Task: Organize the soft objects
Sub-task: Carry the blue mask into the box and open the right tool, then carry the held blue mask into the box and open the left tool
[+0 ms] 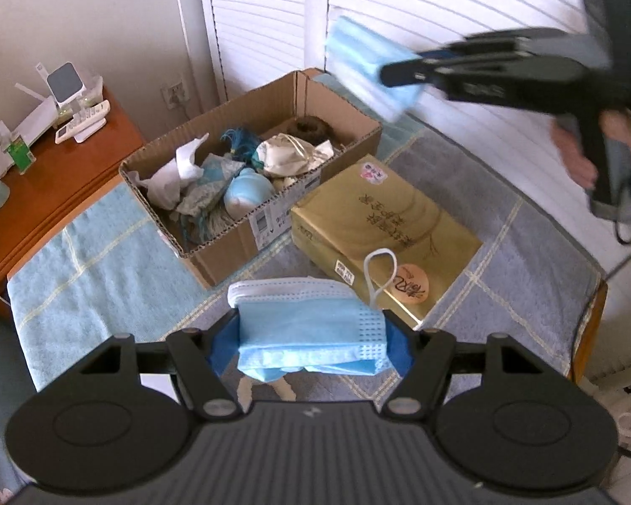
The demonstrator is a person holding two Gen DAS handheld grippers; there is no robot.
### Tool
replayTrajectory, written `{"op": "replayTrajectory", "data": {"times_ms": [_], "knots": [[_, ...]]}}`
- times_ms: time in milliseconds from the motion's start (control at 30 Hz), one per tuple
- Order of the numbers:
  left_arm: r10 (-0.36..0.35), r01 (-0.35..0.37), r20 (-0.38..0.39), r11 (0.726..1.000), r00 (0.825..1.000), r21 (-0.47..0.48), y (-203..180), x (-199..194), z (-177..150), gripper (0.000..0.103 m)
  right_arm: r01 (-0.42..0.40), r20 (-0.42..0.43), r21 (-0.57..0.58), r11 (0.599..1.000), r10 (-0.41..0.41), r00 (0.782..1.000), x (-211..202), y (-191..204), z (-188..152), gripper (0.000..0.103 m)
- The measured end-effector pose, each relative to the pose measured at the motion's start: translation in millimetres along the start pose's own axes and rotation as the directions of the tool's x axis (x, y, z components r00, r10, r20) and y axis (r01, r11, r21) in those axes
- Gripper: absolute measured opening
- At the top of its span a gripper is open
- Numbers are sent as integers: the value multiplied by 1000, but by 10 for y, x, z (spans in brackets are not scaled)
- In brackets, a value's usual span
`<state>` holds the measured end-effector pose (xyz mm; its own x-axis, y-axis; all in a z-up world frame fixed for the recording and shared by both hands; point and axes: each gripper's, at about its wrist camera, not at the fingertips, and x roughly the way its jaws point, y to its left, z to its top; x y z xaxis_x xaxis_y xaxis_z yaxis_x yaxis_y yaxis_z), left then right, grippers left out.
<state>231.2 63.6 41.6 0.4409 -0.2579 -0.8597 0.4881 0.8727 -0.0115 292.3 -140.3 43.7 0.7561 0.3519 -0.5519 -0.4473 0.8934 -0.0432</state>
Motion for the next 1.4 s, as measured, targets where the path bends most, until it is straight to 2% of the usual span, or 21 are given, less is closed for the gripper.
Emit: {"op": "replayTrajectory", "data": {"times_ms": [167, 233, 267, 367, 567, 633, 700, 800, 1100, 1333, 1400], "knots": [[-4, 4, 2, 1000, 1000, -12, 59, 51, 29, 69, -20, -16, -4, 1000, 20, 1000, 350, -23, 169, 17], [-1, 1, 1, 1000, 1000, -15, 77, 80, 44, 69, -38, -28, 5, 999, 38, 999, 471, -44, 192, 20], [0, 0, 1, 1000, 1000, -18, 91, 93, 49, 69, -46, -32, 10, 999, 46, 998, 521, -54, 188, 26], [4, -4, 1, 1000, 1000, -30, 134, 124, 70, 69, -13, -31, 26, 1000, 13, 999, 659, -99, 151, 61], [13, -13, 0, 999, 1000, -37, 163, 132, 94, 69, -3, -47, 95, 995, 7, 999, 606, -205, -23, 66], [14, -14, 3, 999, 1000, -39, 168, 128, 107, 69, 15, -56, 92, 996, -10, 998, 538, -195, -78, 73], [22, -22, 4, 999, 1000, -44, 173, 127, 126, 69, 17, -54, 96, 995, -12, 998, 438, -176, -129, 86], [36, -35, 7, 998, 999, -49, 197, 135, 183, 69, 32, -35, 101, 994, -29, 999, 236, -125, -202, 99], [68, -65, 52, 995, 996, -69, 366, 201, 563, 69, 42, 8, 99, 994, -43, 999, -237, 35, -398, 101], [103, -98, 47, 990, 994, -98, 527, 447, 783, 70, 54, 5, 115, 992, -55, 998, -304, 27, -477, 101], [113, -107, 48, 988, 992, -110, 558, 485, 802, 74, 59, 0, 114, 992, -59, 998, -300, 26, -492, 101]]}}
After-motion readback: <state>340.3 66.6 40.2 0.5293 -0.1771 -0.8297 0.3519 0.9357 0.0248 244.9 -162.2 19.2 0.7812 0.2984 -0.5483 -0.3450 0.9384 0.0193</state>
